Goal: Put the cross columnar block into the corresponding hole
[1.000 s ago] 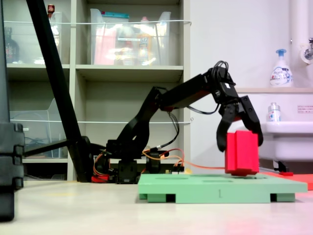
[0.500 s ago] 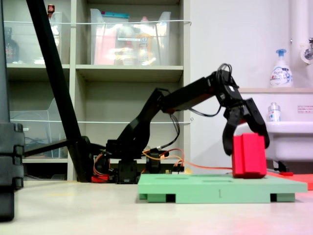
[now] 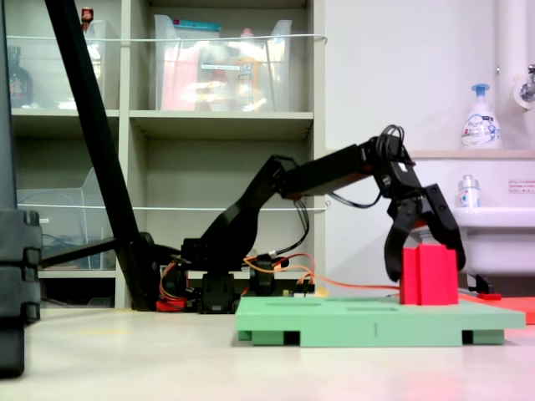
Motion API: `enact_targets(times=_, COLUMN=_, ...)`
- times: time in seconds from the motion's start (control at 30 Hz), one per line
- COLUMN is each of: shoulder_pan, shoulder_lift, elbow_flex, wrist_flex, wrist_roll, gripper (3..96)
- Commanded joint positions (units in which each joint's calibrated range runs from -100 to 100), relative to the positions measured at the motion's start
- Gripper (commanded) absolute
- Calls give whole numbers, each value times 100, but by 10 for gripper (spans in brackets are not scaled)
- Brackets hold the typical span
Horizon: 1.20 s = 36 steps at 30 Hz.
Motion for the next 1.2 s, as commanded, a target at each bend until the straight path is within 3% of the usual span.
enact_targets(times=0.03, shoulder_pan=-20, shoulder_lift=141, elbow_flex=292, wrist_flex=288, wrist_roll=39, gripper=433)
enact_targets(times=0.3, shoulder_pan=-122, shoulder_lift=392, elbow_flex=292, wrist_flex=317, wrist_roll=39, gripper=546)
enact_targets(times=0.47, shoulder_pan=-147, shoulder_lift=532, elbow_flex=292, wrist_flex=337, wrist_roll=68, gripper=817)
enact_targets(times=0.53, shoulder_pan=-142, shoulder_lift=532, elbow_flex=302, wrist_flex=346, wrist_roll=68, gripper=886)
enact_targets(times=0.77, shoulder_pan=-122, shoulder_lift=-292, elbow_flex=342, wrist_flex=28, wrist_roll=49, gripper=895)
enact_targets(times=1.0, shoulder_pan=-122, shoulder_lift=-3225, elbow_flex=332, wrist_flex=-925, wrist_roll=-234, gripper=894)
enact_targets(times=1.2, shoulder_pan=-459, shoulder_lift=-5907, elbow_flex=312, wrist_flex=-1791, wrist_roll=-2564, gripper=889)
